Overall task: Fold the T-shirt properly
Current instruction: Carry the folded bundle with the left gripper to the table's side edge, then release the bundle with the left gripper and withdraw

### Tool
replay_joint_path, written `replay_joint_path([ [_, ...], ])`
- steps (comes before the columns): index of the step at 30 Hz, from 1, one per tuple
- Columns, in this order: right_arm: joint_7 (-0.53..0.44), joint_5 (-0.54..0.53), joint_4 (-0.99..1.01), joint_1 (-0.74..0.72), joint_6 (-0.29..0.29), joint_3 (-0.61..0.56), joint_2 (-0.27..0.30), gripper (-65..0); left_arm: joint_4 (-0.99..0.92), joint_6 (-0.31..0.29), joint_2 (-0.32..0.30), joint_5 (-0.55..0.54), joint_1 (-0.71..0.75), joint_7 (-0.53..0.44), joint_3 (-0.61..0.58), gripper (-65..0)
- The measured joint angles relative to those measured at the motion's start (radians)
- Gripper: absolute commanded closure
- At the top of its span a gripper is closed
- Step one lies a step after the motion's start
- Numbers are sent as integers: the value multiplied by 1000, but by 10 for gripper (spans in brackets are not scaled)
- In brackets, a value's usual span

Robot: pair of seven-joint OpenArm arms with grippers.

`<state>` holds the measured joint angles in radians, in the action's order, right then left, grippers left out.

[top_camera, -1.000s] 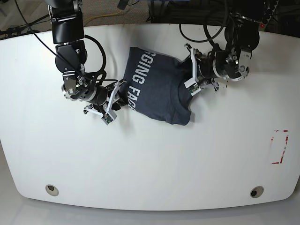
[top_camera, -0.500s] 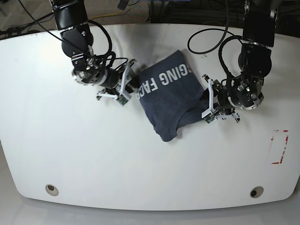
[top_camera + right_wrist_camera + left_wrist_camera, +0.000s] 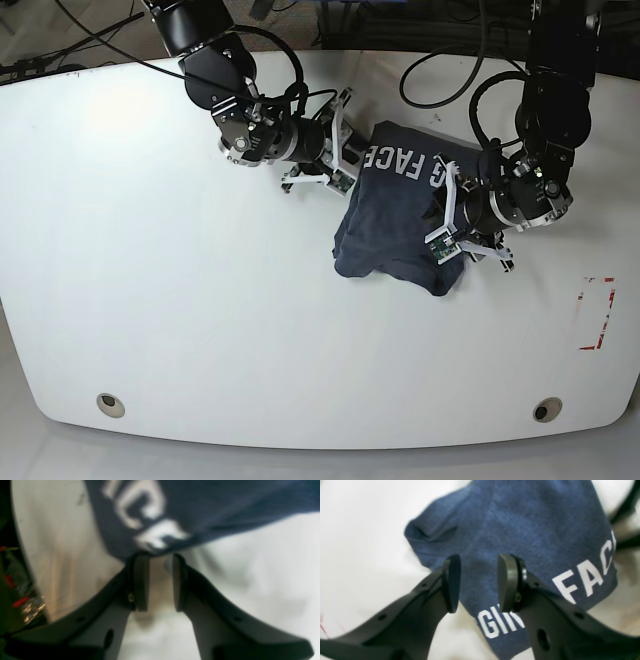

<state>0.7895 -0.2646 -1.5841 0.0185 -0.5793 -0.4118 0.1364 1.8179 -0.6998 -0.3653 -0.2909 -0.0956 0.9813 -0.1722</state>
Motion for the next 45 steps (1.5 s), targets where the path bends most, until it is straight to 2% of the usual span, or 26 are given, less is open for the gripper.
replay_joint_path([
  [3,3,2,-47,1,2,35,12,-146,0,0,45,11,31,-1,43,-261],
  [5,-1,-3,-72,0,-2,60,27,-146,0,0,100,37,58,-1,90,-324],
  [8,32,-3,-98,5,-7,94,56,-146,-3,0,198,134,88,-1,133,-389],
  [11,46,-1,-127,20,-9,142,78,-146,-24,2,283,249,106,-17,156,-392],
  [14,47,-1,-143,17,-8,198,85,-146,-87,3,351,325,127,-107,165,-393],
  [17,45,-4,-143,15,-9,245,82,-146,-165,4,386,353,146,-188,163,-396],
  [20,46,-2,-145,25,-9,303,80,-146,-261,4,389,325,142,-278,163,-396],
  [26,48,-3,-147,31,-9,371,82,-146,-373,-18,337,264,117,-336,177,-394],
  [29,49,-3,-149,31,-9,393,80,-146,-381,-30,301,230,128,-352,260,-394],
  [33,52,-3,-172,32,-9,418,78,-146,-390,-27,207,226,137,-353,397,-394],
  [39,49,-4,-215,34,-9,425,79,-146,-481,-14,35,211,143,-379,511,-392],
  [43,51,-2,-236,33,-8,425,80,-146,-601,-19,-53,221,147,-465,630,-392],
  [45,51,-2,-246,34,-9,425,80,-146,-668,-18,-109,226,152,-515,649,-392],
])
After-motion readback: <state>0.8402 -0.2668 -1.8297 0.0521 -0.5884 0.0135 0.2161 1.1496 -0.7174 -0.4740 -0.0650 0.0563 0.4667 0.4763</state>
